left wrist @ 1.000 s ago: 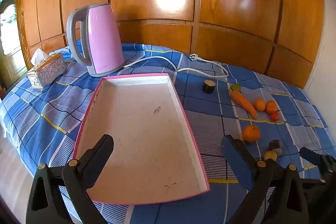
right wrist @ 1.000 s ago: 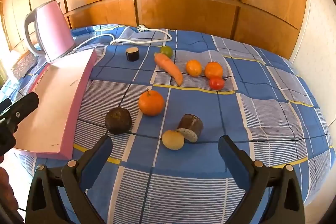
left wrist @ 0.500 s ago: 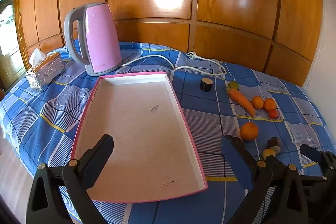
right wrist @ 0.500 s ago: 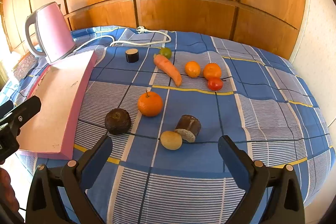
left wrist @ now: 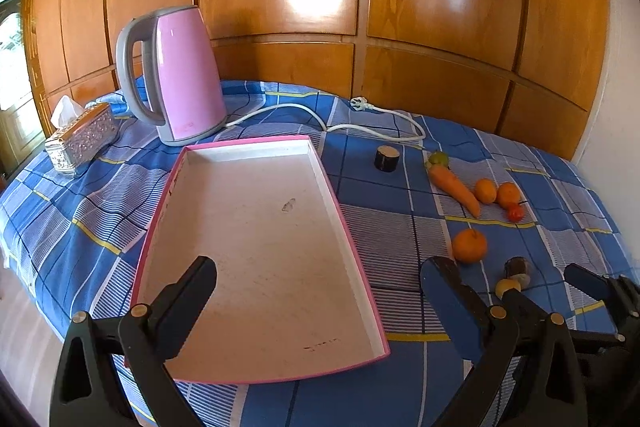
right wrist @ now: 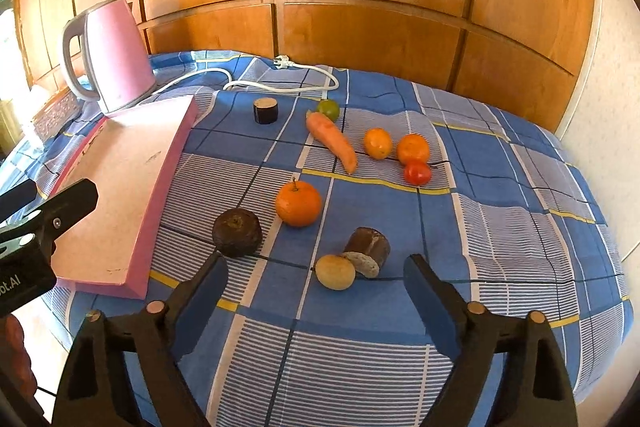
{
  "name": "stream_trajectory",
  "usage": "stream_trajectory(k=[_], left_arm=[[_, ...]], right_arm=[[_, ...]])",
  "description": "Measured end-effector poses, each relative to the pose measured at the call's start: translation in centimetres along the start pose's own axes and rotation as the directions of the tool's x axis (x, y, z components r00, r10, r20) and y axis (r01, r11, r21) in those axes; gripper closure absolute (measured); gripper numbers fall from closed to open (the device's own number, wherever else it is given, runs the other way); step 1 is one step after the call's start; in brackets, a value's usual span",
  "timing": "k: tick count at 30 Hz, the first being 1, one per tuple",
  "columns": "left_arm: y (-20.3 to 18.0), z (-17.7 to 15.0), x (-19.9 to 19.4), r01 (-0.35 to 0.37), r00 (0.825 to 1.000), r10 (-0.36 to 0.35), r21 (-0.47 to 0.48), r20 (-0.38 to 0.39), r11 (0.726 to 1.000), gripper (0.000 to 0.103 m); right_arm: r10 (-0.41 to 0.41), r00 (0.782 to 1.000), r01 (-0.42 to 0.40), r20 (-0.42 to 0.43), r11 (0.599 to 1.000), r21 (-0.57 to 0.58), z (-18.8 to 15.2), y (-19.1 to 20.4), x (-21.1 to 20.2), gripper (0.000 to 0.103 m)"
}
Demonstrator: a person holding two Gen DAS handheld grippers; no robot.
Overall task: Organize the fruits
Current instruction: 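Move both tools toward the fruits on the checked cover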
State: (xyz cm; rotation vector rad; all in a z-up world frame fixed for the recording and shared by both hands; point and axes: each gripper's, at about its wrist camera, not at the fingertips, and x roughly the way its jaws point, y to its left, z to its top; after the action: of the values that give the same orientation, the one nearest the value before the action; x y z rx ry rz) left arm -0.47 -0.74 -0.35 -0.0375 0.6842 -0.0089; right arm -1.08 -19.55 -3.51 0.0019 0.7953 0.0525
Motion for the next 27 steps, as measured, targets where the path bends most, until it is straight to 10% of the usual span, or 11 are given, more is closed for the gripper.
stream_trajectory(k=[11, 27], left_arm=[[-0.4, -0.1, -0.2, 0.017, 1.0, -0.017, 0.009, 0.001, 1.0, 0.001], [-1.0, -0.5, 0.1, 0.046, 0.999, -0.045, 0.027, -0.028, 0.999, 0.001]], right_arm=[[0.011, 1.0, -0.011, -0.016, 1.0, 0.019, -0.3, -0.9, -0.2, 0.034], [0.024, 0.999, -0.023, -0.022, 0.999, 0.044, -0.8, -2.1, -0.4, 0.035]])
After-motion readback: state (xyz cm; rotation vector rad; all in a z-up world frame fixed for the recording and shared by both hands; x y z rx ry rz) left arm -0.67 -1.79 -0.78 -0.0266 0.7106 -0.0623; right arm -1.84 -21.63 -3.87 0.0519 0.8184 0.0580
